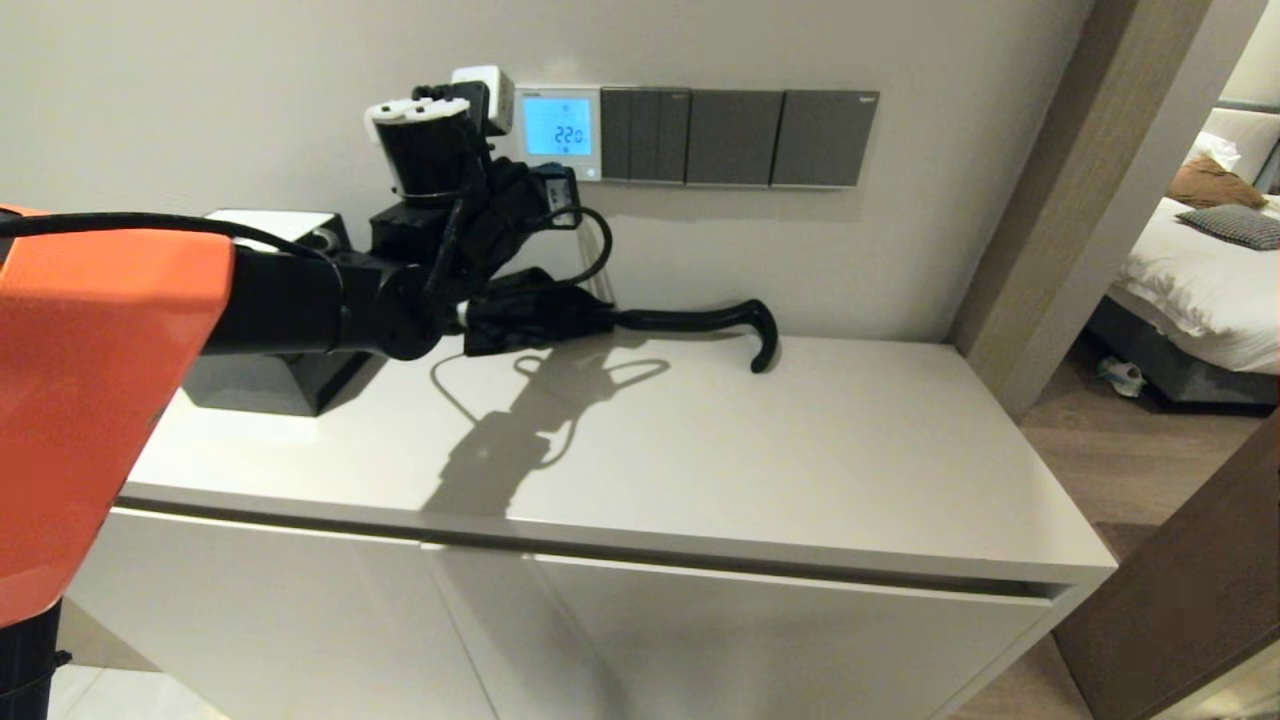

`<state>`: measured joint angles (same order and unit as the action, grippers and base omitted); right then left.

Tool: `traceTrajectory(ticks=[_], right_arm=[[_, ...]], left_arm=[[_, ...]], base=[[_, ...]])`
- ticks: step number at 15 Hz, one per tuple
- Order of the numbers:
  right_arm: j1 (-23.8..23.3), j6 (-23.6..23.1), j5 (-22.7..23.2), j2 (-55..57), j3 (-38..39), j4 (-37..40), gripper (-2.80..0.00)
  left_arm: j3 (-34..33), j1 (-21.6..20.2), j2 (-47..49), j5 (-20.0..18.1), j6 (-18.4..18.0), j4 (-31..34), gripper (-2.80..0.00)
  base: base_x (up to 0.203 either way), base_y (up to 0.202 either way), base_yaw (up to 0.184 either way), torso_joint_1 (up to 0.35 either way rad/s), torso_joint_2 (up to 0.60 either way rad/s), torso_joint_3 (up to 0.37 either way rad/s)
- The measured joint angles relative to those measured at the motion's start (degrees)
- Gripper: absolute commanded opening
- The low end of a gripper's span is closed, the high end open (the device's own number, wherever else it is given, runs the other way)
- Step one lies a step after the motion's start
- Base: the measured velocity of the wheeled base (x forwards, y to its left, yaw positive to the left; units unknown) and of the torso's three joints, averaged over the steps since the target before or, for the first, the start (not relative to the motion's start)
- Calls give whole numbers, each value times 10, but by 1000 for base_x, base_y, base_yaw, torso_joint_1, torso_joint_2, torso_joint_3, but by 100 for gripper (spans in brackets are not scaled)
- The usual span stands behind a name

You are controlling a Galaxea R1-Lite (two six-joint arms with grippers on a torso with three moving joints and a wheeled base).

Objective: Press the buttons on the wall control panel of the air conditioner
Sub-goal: Press the temperature decrease button

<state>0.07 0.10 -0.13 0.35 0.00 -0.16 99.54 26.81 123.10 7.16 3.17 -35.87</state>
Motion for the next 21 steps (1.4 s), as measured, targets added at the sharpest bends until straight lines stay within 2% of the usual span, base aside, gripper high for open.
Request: traceTrajectory(ticks=[21], right_arm=[[0, 0, 0, 0, 0, 0, -280]], left_arm=[[14, -11, 20, -2, -6, 5, -280]], base=[[0, 0, 0, 0, 0, 0]])
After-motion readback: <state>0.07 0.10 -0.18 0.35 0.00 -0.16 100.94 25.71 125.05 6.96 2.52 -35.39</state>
